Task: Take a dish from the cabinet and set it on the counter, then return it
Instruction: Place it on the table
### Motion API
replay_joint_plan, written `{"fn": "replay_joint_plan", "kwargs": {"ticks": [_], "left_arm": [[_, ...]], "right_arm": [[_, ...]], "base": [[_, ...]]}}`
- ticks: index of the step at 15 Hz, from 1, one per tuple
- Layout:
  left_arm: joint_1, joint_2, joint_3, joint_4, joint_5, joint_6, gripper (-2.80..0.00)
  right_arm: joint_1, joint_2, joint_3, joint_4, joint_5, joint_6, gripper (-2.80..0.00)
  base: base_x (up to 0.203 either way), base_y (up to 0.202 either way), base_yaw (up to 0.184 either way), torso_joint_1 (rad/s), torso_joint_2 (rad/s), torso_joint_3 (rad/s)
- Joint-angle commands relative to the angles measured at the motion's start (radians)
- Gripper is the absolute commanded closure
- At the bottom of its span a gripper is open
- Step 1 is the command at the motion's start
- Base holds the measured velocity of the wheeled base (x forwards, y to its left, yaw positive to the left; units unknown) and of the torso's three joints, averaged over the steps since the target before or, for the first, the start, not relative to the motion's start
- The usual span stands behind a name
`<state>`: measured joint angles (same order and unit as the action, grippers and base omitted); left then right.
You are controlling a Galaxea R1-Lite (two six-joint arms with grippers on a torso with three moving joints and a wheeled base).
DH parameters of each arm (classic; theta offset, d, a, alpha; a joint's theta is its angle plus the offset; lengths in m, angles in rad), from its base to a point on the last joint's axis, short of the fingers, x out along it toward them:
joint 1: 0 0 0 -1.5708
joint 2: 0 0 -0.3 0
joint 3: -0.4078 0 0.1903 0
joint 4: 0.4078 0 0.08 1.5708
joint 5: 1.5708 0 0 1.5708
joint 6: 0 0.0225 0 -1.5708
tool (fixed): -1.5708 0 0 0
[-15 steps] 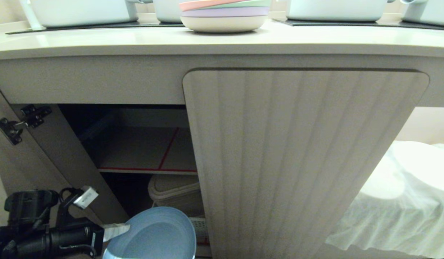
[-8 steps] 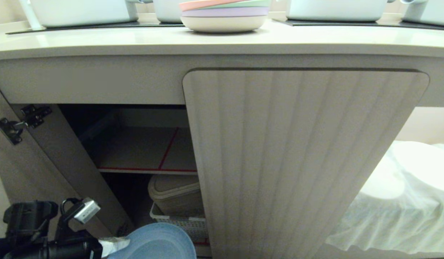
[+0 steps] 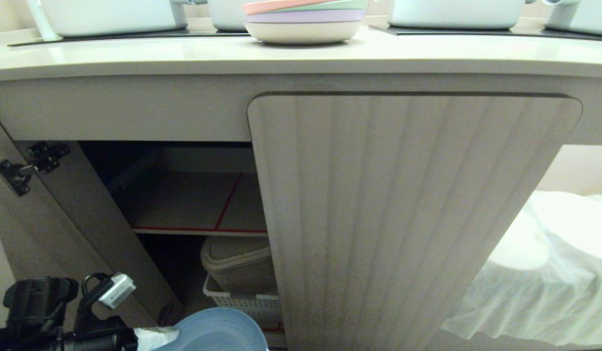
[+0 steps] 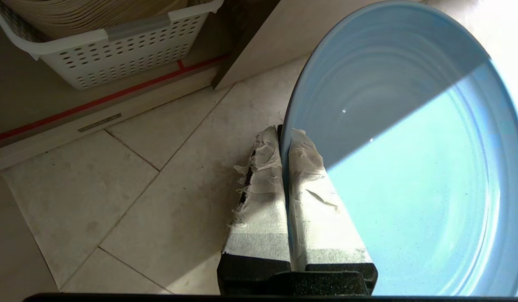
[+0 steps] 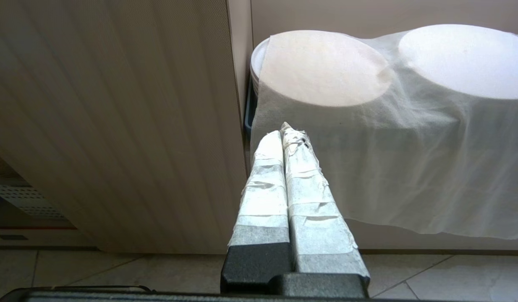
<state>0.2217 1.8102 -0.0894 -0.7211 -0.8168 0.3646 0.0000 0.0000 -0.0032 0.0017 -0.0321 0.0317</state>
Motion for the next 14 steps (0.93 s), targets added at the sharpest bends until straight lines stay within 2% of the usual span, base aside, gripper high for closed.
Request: {"fn": "replay_joint_plan", "kwargs": {"ticks": [1, 14], "left_arm": [[0.001, 0.001, -0.001, -0.006, -0.003, 0.002, 0.00], [0.004, 0.000, 0.008, -0.026, -0.002, 0.004, 0.00]], "right_arm": [[0.000, 0.000, 0.000, 0.000, 0.000, 0.001, 0.00], [0.000, 0.000, 0.000, 0.000, 0.000, 0.001, 0.00]], "base": [[0.000, 0.000, 0.000, 0.000, 0.00, 0.000], [0.000, 0.000, 0.000, 0.000, 0.00, 0.000]]}}
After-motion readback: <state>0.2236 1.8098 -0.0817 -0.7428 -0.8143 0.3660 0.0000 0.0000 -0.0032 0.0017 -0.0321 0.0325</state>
